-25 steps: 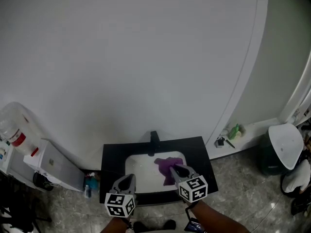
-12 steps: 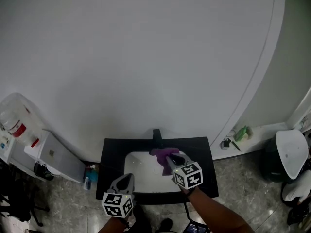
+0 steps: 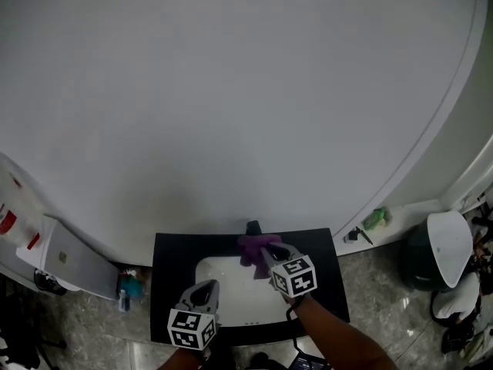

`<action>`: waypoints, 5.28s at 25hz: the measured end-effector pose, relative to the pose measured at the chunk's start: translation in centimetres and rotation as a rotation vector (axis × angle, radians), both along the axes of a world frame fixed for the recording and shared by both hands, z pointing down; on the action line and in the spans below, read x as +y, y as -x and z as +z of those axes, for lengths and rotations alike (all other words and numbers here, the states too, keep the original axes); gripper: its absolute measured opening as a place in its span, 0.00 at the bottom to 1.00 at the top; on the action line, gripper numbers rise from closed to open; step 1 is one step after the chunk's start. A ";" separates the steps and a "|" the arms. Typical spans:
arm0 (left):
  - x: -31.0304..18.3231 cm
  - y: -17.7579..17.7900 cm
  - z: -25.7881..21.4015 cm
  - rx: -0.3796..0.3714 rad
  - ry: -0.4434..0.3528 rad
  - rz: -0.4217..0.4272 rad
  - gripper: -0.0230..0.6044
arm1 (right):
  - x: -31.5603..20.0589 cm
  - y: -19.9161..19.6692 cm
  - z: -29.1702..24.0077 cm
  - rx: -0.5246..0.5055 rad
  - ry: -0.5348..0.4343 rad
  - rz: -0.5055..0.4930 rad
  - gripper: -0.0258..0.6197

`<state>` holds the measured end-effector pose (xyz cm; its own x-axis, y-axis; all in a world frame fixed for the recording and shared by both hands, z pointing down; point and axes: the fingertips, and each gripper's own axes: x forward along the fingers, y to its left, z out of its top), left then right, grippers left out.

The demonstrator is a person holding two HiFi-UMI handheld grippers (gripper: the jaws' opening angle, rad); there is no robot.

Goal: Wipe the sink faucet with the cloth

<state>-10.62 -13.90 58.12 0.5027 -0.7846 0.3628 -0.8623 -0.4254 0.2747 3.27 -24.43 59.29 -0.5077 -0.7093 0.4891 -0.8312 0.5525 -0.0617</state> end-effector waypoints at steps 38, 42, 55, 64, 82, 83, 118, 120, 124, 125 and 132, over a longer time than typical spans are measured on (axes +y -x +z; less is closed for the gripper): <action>-3.7 -1.8 6.5 -0.054 0.141 -0.014 0.04 | -1.3 3.8 14.3 0.187 0.164 -0.069 0.09; -3.9 -2.0 6.6 -0.040 0.148 -0.015 0.04 | 2.0 2.6 14.9 0.167 0.194 -0.102 0.09; -6.0 -5.5 4.5 -0.070 0.087 0.057 0.04 | -8.8 -2.9 14.9 0.115 0.059 -0.074 0.09; -6.7 -4.7 6.1 -0.075 0.105 0.035 0.04 | -9.3 -2.3 23.8 0.184 0.218 -0.125 0.09; -5.8 -5.0 -8.3 0.008 -0.131 0.053 0.04 | 4.1 -3.8 -3.4 -0.043 -0.153 -0.027 0.09; -5.4 -5.0 -9.1 0.005 -0.146 0.051 0.04 | 4.9 -3.6 -4.8 -0.050 -0.164 -0.016 0.09; -5.9 -5.8 -7.0 -0.062 -0.073 -0.034 0.04 | 4.7 -2.6 -7.8 -0.107 -0.120 0.104 0.09; -5.9 -5.8 -7.0 -0.063 -0.071 -0.034 0.04 | 4.8 -2.6 -7.9 -0.108 -0.119 0.101 0.09; -5.9 -6.1 -7.1 -0.057 -0.075 -0.037 0.04 | 4.6 -2.6 -8.0 -0.111 -0.122 0.095 0.09; -5.9 -6.0 -7.1 -0.054 -0.074 -0.038 0.04 | 4.6 -2.6 -8.0 -0.112 -0.121 0.094 0.09; -5.8 -6.0 -6.9 -0.050 -0.065 -0.038 0.04 | 4.5 -2.4 -7.9 -0.113 -0.114 0.090 0.09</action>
<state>-4.62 -19.73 51.26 0.4548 -0.8252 0.3349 -0.8900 -0.4080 0.2035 5.69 -19.90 51.38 -0.4870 -0.8016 0.3468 -0.8688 0.4852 -0.0984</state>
